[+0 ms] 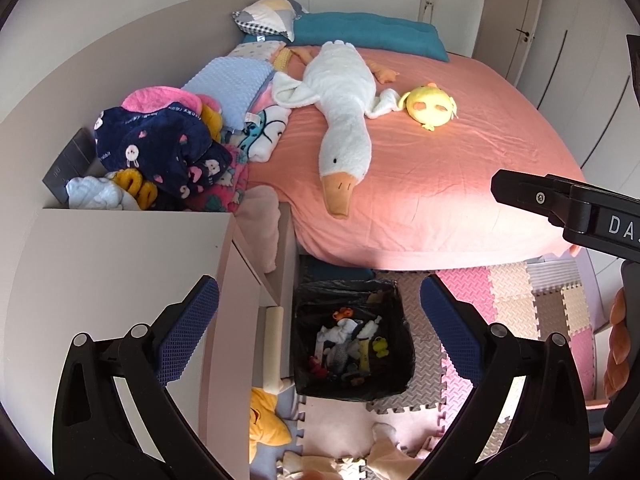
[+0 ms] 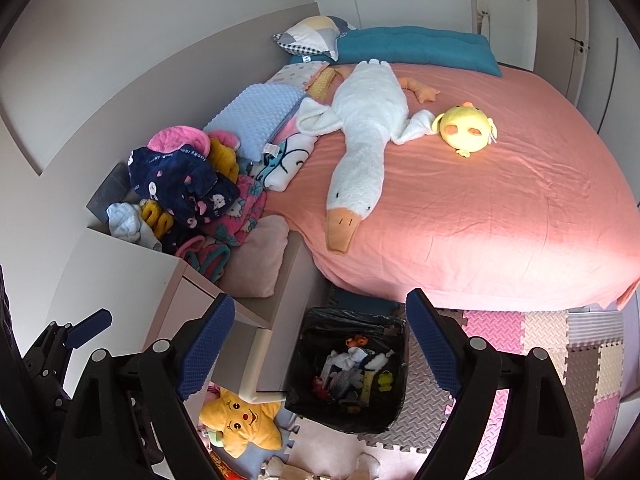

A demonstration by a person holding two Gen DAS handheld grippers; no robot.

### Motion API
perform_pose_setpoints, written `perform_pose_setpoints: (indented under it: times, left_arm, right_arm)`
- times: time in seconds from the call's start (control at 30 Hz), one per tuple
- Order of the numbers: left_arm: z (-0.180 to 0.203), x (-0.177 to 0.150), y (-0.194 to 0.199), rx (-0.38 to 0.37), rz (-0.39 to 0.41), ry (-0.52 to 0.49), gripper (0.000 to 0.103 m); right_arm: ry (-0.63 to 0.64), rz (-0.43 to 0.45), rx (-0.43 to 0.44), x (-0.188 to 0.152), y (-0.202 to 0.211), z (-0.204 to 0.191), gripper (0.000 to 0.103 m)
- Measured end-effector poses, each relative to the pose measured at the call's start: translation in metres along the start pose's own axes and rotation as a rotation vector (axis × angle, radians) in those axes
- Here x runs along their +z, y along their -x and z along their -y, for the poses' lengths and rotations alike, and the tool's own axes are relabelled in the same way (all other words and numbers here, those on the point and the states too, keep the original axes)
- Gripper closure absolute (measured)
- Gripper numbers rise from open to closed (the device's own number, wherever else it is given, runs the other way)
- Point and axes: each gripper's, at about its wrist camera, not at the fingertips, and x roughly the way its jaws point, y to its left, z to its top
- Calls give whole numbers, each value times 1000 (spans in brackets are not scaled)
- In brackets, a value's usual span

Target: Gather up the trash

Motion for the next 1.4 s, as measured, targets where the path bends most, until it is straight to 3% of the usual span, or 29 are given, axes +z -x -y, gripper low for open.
perform_pose_setpoints:
  times: [1.4]
  left_arm:
    - [-8, 0, 4, -5, 18, 27, 6]
  right_arm:
    - [7, 1, -7, 0, 2, -2, 16]
